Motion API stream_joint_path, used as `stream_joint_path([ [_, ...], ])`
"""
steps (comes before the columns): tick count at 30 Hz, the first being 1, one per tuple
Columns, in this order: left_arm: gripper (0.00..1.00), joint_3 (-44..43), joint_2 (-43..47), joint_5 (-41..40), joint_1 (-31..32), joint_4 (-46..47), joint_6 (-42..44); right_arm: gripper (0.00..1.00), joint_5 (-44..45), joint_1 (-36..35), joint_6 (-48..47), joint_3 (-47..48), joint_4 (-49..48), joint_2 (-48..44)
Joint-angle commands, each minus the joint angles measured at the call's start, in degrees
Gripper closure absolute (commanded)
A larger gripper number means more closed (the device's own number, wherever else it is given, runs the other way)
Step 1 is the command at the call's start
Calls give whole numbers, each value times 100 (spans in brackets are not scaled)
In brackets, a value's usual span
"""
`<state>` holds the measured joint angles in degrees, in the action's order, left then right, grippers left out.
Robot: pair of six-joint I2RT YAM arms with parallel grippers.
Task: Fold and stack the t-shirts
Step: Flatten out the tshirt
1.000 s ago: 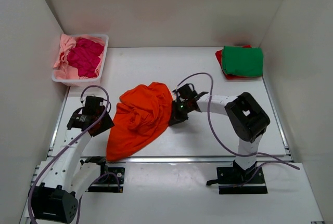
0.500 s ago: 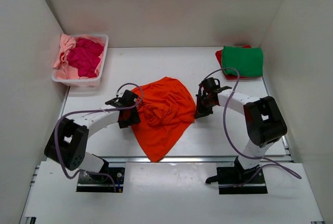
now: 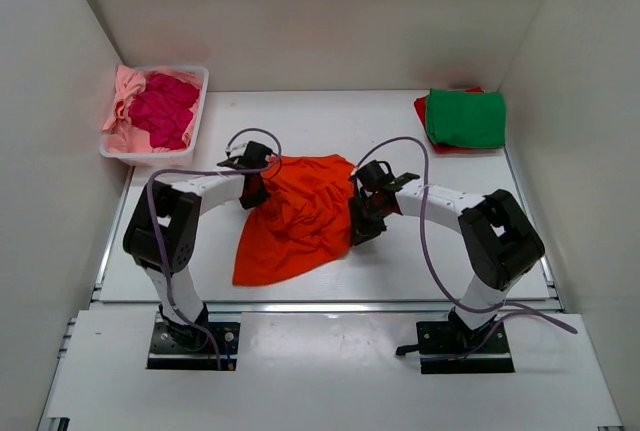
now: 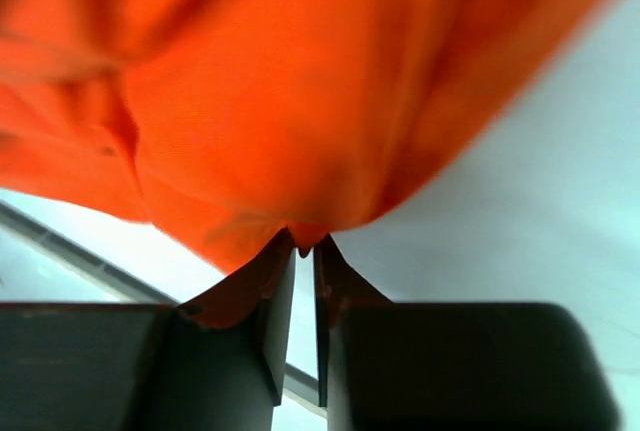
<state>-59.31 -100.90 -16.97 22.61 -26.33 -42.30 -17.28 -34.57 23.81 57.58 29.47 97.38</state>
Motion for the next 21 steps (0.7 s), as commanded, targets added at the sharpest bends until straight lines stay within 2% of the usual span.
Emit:
stream_joint_path([
  [1, 98, -562, -403, -587, -545, -4, 283, 87, 399, 546, -262, 236, 312, -342],
  [5, 94, -1039, -492, -491, -1047, 22, 319, 84, 550, 1083, -613, 175, 524, -475],
  [7, 73, -1153, -239, -229, -1145, 119, 425, 82, 593, 1311, -702, 183, 585, -571],
  [8, 53, -1075, -106, 7, -1214, 267, 373, 80, 585, 1330, -711, 253, 516, -571],
  [9, 43, -987, 139, 105, -1250, 260, 302, 77, 463, 1338, -703, 254, 437, -597],
  [10, 41, -934, 454, 132, -1259, 260, 249, 75, 453, 1312, -694, 227, 436, -580],
  [14, 40, -163, 1536, 10, -1084, -152, 284, 70, 216, 1102, -597, 341, 209, -466],
  [19, 41, 726, 2986, 168, -864, -1286, 170, 68, 66, 908, -501, 359, 58, -123],
  [21, 44, 1112, 3390, 177, -627, -1830, -32, 68, 93, 829, -474, 341, -38, -71],
])
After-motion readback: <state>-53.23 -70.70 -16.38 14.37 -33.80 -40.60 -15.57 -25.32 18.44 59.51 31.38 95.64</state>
